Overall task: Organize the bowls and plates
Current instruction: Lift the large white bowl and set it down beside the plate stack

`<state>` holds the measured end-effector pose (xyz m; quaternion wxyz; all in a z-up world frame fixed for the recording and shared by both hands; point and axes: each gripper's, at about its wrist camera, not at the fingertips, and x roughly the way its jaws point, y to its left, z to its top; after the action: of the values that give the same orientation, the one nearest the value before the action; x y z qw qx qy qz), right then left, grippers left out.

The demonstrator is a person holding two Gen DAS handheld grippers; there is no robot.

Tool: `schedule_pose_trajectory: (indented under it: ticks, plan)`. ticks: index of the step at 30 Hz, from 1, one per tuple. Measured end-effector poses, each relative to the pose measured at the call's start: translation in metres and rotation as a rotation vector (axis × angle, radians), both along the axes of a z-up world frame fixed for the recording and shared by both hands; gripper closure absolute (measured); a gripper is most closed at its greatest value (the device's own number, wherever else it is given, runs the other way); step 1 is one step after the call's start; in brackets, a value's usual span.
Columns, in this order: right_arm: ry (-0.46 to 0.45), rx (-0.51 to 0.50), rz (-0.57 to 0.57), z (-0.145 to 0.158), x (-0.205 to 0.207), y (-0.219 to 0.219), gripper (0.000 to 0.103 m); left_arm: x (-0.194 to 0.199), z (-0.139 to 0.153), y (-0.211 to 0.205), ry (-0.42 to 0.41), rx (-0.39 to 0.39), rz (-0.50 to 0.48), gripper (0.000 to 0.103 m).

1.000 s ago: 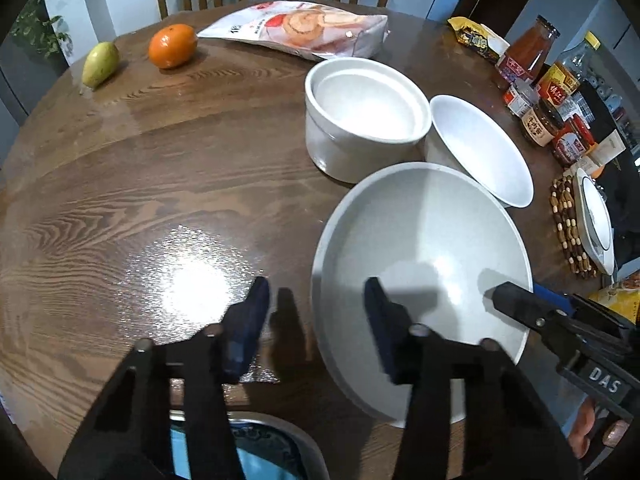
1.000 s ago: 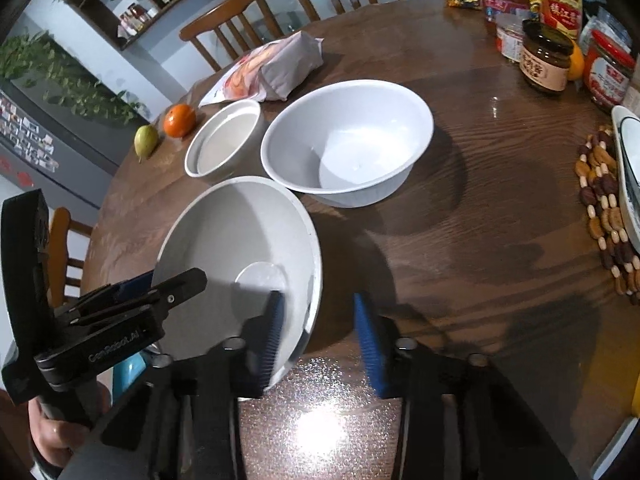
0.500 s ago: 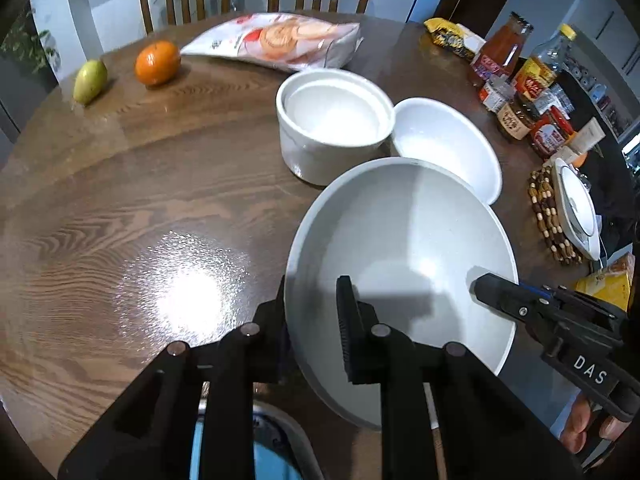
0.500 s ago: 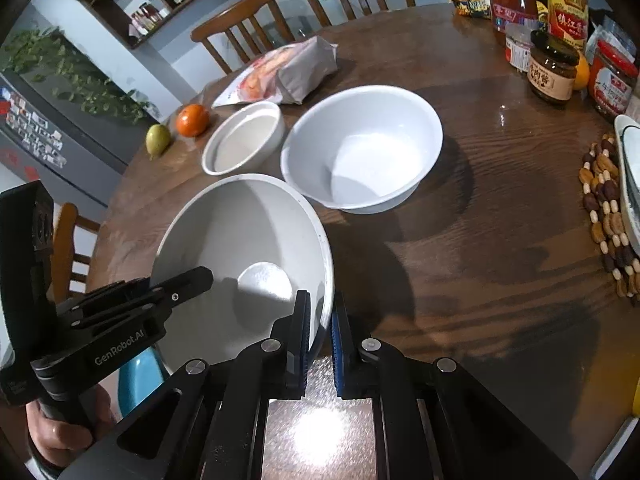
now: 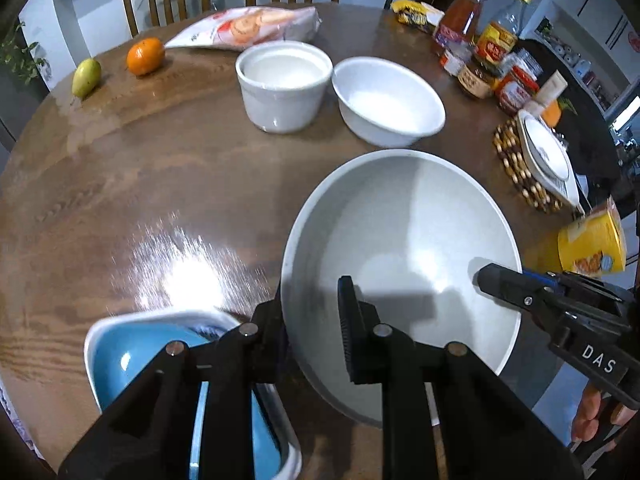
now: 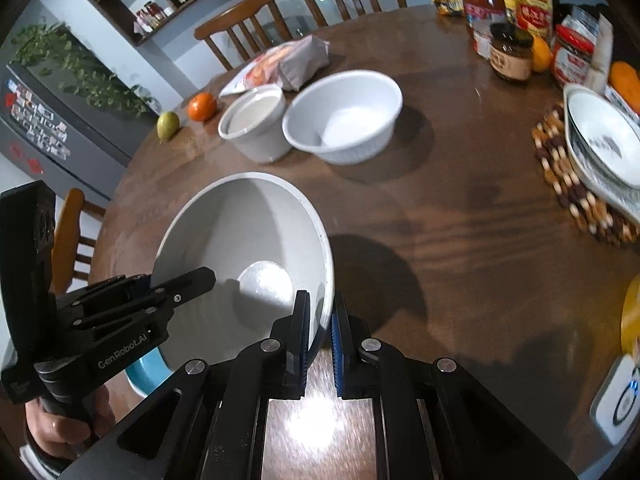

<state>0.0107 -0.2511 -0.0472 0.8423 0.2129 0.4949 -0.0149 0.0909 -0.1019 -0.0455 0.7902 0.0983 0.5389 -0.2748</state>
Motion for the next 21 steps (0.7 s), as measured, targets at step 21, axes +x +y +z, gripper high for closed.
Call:
schedule_pose_trajectory:
  ticks: [21]
  plan:
    - [0.052,0.0,0.012,-0.024,-0.023,0.006,0.092,-0.021,-0.023,-0.004,0.032,0.051,0.032,0.079]
